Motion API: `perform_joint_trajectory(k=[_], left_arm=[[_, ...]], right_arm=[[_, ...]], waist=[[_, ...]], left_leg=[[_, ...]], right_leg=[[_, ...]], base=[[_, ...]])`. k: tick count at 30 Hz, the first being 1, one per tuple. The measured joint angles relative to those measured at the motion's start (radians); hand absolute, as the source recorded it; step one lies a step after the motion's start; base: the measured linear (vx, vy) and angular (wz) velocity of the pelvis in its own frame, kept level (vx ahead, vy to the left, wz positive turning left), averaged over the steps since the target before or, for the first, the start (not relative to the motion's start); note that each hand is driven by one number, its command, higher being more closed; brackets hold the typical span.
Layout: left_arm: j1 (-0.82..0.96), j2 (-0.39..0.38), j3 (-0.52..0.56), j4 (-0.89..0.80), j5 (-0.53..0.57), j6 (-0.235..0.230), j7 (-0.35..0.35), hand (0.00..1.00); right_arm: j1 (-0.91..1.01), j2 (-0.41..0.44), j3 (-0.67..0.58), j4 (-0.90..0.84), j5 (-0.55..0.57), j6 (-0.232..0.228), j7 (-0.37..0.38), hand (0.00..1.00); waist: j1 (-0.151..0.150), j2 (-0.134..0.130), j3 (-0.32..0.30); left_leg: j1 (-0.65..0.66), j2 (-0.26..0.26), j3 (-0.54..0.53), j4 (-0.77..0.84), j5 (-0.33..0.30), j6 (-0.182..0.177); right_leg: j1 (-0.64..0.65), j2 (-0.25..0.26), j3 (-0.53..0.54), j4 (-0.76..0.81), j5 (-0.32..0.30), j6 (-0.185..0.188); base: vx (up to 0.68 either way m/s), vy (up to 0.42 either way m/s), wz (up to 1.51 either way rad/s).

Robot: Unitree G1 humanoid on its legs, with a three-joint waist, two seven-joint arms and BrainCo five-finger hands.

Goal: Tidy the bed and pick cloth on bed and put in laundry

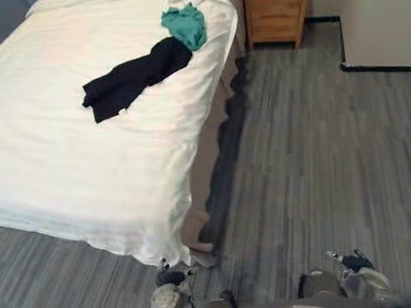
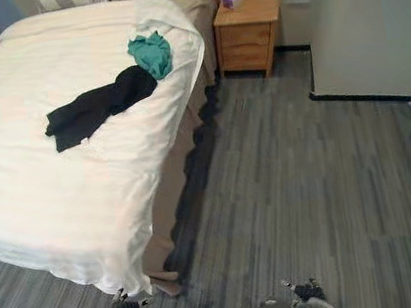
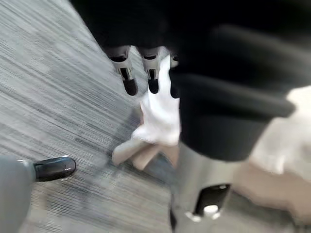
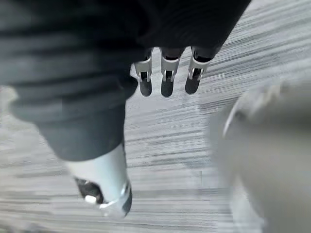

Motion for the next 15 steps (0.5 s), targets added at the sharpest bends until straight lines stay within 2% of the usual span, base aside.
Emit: perform_joint_trajectory(k=[1,3,6,7,8,11,12,15], left_arm=[[-0.013,0.0,-0.003,0.001,0.009,0.0,0.001,0.0],[-0.037,-0.012,-0.015,0.005,0.008,0.002,0.012,0.0],[-0.051,-0.042,-0.023,0.007,0.004,0.003,0.028,0.0],[-0.047,-0.058,-0.023,0.01,-0.008,0.002,0.042,0.0],[-0.048,-0.068,-0.03,0.024,-0.031,0.003,0.049,0.0],[-0.052,-0.067,-0.1,0.035,-0.066,0.003,0.065,0.0],[-0.07,-0.012,-0.254,0.067,-0.061,0.026,0.067,0.0],[-0.07,-0.012,-0.254,0.067,-0.061,0.026,0.067,0.0]], right_arm=[[-0.038,0.025,0.016,0.013,0.0,0.001,-0.001,0.0],[-0.068,0.047,0.02,0.021,0.001,0.002,-0.006,0.0],[-0.086,0.062,0.027,0.025,0.005,0.002,-0.03,0.0],[-0.094,0.054,0.026,0.031,0.014,0.001,-0.048,0.0],[-0.098,0.048,0.024,0.037,0.024,0.001,-0.067,0.0],[-0.088,0.048,0.019,0.056,0.057,0.006,-0.1,0.0],[-0.198,0.107,0.021,0.087,0.14,0.011,-0.162,0.0],[-0.198,0.107,0.021,0.087,0.14,0.011,-0.162,0.0]], waist=[[0.011,0.0,0.001],[0.007,-0.02,0.014],[0.021,-0.036,0.032],[0.023,-0.032,0.034],[0.025,-0.007,0.032],[0.022,0.015,0.029],[-0.007,-0.05,0.047],[-0.007,-0.05,0.047]], left_leg=[[0.01,0.022,0.022,-0.013,0.018,-0.017],[0.008,0.04,0.045,0.013,0.024,-0.018],[-0.006,0.038,-0.019,0.119,0.01,-0.008],[-0.02,0.02,-0.127,0.158,-0.031,0.007],[-0.019,0.008,-0.183,0.176,-0.059,0.009],[0.001,-0.023,-0.176,0.136,-0.078,0.008],[0.077,-0.102,-0.256,-0.043,-0.031,0.018],[0.077,-0.102,-0.256,-0.043,-0.031,0.018]], right_leg=[[0.002,0.034,0.029,-0.05,0.037,-0.013],[0.009,0.053,0.059,-0.083,0.065,-0.026],[0.031,0.056,0.125,-0.108,0.094,-0.03],[0.027,0.051,0.153,-0.119,0.102,-0.024],[0.02,0.055,0.181,-0.128,0.112,-0.014],[0.03,0.037,0.195,-0.177,0.154,0.014],[0.101,-0.035,0.08,-0.236,0.196,0.04],[0.101,-0.035,0.08,-0.236,0.196,0.04]], base=[[0.0,-0.118,-0.82],[-0.09,-0.103,-0.58],[-0.11,-0.117,-0.59],[-0.1,-0.076,-0.91],[-0.09,-0.029,-0.84],[-0.07,0.064,-0.28],[-0.02,0.047,0.03],[0.0,0.0,0.0]])
